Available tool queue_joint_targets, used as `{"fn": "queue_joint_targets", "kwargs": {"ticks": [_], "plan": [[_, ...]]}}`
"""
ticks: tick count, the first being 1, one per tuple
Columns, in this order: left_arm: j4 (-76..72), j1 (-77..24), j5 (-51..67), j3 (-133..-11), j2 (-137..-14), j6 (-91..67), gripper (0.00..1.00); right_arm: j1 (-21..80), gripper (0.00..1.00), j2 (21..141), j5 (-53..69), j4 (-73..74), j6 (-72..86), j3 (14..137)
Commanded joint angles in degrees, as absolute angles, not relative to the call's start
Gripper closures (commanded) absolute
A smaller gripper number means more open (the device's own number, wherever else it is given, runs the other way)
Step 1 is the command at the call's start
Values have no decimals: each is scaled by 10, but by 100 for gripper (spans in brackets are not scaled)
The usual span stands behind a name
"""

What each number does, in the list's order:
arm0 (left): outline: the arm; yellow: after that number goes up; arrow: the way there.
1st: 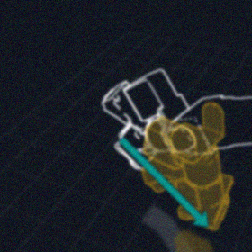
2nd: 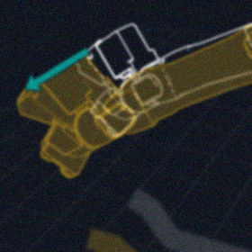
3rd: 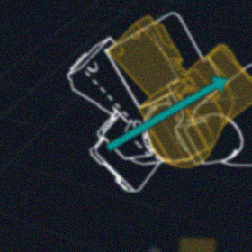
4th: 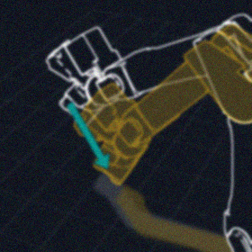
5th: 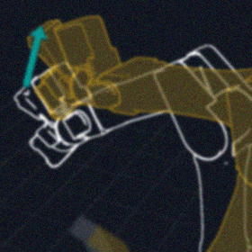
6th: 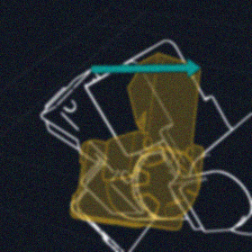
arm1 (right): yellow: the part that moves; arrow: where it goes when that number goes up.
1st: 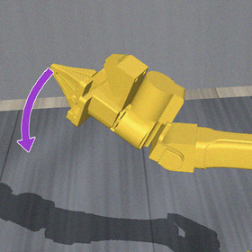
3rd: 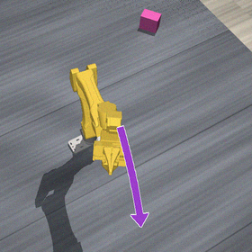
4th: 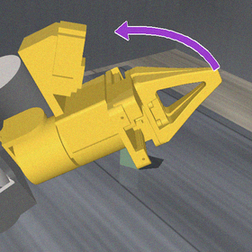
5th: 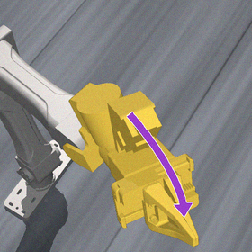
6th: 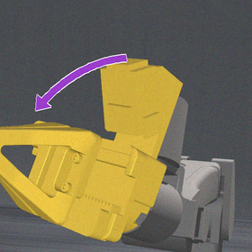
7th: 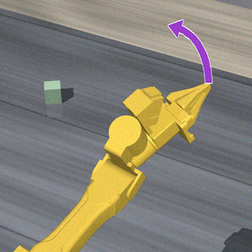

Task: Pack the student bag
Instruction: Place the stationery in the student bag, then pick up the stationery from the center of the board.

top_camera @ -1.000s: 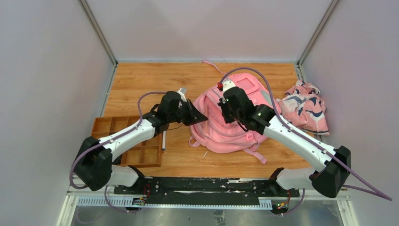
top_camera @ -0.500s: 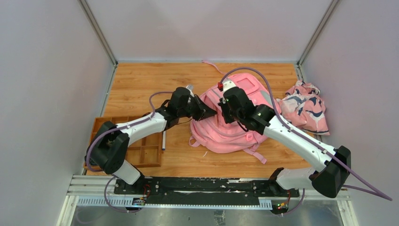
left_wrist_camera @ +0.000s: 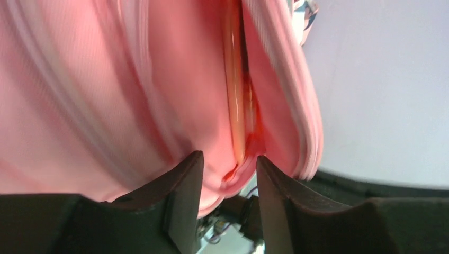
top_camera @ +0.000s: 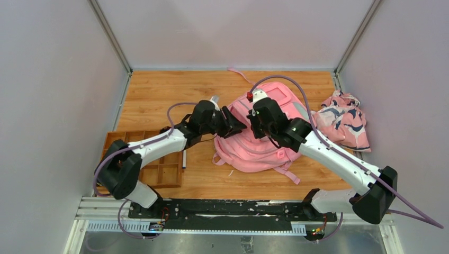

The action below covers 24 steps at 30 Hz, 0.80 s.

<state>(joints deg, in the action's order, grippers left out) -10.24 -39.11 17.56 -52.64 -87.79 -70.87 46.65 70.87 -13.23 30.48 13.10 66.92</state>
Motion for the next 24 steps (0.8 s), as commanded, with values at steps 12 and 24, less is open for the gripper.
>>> {"fn": "queue_joint_targets", "kwargs": {"ticks": [12,24], "plan": [[366,-434,-215,-426,-604,-399,57,468,100,704,-118,279,134,672],[430,-434,-342,-437,-764,-398,53,468,100,684,-121,282,134,669]]}}
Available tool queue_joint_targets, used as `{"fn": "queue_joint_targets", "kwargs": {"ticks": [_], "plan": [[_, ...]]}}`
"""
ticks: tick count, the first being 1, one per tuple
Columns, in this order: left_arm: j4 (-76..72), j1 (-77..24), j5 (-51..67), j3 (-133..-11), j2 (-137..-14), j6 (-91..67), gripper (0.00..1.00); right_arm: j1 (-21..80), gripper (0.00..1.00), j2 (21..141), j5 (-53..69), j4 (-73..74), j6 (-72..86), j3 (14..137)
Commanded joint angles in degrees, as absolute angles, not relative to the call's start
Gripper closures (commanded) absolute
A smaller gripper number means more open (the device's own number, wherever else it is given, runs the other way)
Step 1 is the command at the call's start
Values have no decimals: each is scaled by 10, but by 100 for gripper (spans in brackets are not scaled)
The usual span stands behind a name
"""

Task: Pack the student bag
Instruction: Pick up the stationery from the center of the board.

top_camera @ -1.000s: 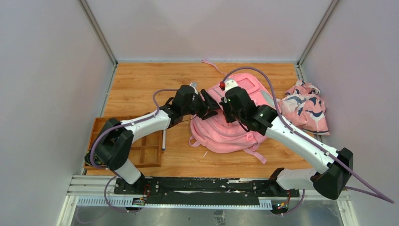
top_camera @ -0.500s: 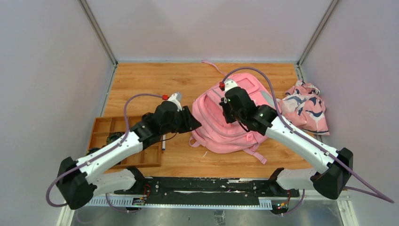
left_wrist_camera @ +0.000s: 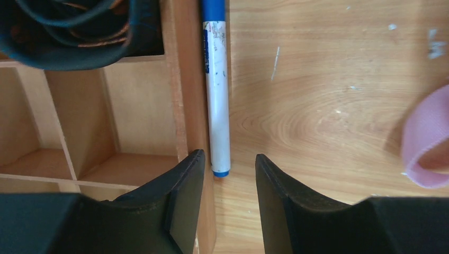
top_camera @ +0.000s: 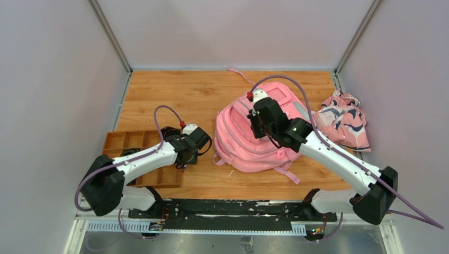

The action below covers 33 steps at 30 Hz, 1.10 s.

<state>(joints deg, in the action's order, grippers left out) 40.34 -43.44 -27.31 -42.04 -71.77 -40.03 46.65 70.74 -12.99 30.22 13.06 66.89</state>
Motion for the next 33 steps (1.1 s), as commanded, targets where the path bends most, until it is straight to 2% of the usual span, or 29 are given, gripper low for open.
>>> {"fn": "queue_joint_targets", "kwargs": {"ticks": [1,18,29,31,33], "plan": [[430,-434,-343,-441,-778,-399,52,468,100,684,-122,282,134,667],[311,-382,-257,-415,-809,-347,49,468,100,676,-134,300,137,666],[235,-374,-136,-392,-831,-335,52,468,100,671,-136,300,141,666],[222,-374,-125,-389,-829,-333,56,468,100,671,-136,300,141,665],[220,-374,-128,-391,-832,-334,70,468,100,670,-135,299,142,665]]}}
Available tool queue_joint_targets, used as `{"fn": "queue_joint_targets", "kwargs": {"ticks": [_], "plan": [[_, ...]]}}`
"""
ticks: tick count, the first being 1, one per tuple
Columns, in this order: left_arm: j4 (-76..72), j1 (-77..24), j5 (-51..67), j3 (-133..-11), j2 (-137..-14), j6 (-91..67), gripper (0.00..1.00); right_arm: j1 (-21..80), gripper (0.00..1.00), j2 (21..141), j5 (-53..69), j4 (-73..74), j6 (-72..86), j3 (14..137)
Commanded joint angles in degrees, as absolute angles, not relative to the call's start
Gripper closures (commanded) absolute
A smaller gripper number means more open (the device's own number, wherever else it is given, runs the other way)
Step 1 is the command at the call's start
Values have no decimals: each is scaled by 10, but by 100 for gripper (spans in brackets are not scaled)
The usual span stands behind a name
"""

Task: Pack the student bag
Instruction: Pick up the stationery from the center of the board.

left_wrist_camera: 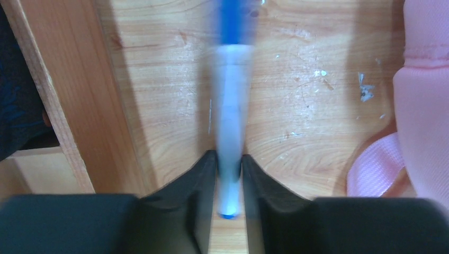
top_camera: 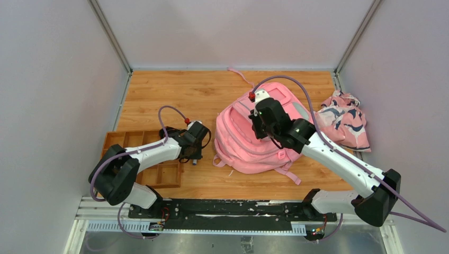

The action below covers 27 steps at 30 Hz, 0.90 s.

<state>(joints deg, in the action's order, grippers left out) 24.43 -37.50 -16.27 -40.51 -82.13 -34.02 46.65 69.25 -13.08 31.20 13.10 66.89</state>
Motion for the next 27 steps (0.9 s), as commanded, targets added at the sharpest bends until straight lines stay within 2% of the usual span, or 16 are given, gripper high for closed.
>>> {"fn": "queue_joint_targets", "kwargs": {"ticks": [1,4,9,15,20,27], "plan": [[224,-374,-130,-396,-834,-335,79,468,100,671,-135,299,142,665],[244,-374,-128,-413,-835,-339,100,468,100,668,-135,300,142,665],[269,-373,-93,-435,-735,-353,100,468,100,659,-141,302,140,661],[167,-370,61,-430,-594,-442,100,468,100,649,-147,303,143,656],[19,-371,220,-416,-611,-558,100,468,100,654,-145,302,144,660],[-61,-372,226,-422,-645,-684,100,468,100,658,-142,297,146,664]]}}
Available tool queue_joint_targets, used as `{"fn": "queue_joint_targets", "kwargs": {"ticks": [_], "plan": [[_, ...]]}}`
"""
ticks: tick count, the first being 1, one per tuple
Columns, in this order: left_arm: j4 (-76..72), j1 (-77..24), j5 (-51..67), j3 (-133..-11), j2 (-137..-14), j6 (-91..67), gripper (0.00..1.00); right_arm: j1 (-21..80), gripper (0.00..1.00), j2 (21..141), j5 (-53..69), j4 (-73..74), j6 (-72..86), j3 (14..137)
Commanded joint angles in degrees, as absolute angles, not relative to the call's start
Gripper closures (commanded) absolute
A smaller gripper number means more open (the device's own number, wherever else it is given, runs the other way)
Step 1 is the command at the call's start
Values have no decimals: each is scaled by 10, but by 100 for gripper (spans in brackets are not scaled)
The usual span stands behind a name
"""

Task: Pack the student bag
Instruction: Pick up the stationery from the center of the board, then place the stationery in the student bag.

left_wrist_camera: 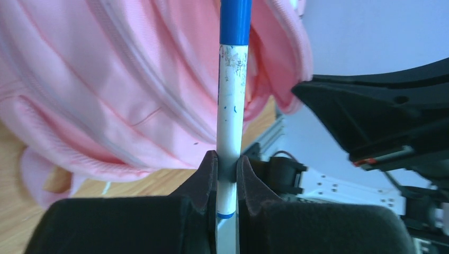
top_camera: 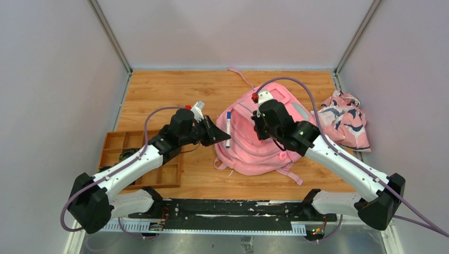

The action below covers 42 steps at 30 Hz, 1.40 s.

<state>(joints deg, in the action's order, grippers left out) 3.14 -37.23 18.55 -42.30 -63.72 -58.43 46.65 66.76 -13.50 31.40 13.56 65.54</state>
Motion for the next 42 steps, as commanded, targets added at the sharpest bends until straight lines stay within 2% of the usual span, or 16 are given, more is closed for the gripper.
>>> {"fn": "queue_joint_targets", "kwargs": {"ticks": [1,6,15,30,31,33,35,38,42], "plan": [[-83,-372,229,-423,-652,-701,100,468,100,660,-142,297,145,664],[-102,-374,237,-451,-709,-746,100,468,100,662,-135,293,152,663],[-115,-392,134,-428,-702,-817,100,468,100,661,-139,293,150,667],[-136,-425,149,-523,-867,-814,100,468,100,665,-131,295,154,676],[-137,-428,148,-531,-875,-808,93,468,100,665,-131,295,154,677],[-136,-434,144,-546,-888,-797,68,468,100,666,-128,296,156,679],[-137,-438,145,-554,-896,-794,53,468,100,668,-124,296,156,681],[-135,-440,148,-551,-893,-781,47,468,100,667,-124,296,156,680],[-135,-443,138,-528,-860,-759,50,468,100,664,-126,296,158,676]]}}
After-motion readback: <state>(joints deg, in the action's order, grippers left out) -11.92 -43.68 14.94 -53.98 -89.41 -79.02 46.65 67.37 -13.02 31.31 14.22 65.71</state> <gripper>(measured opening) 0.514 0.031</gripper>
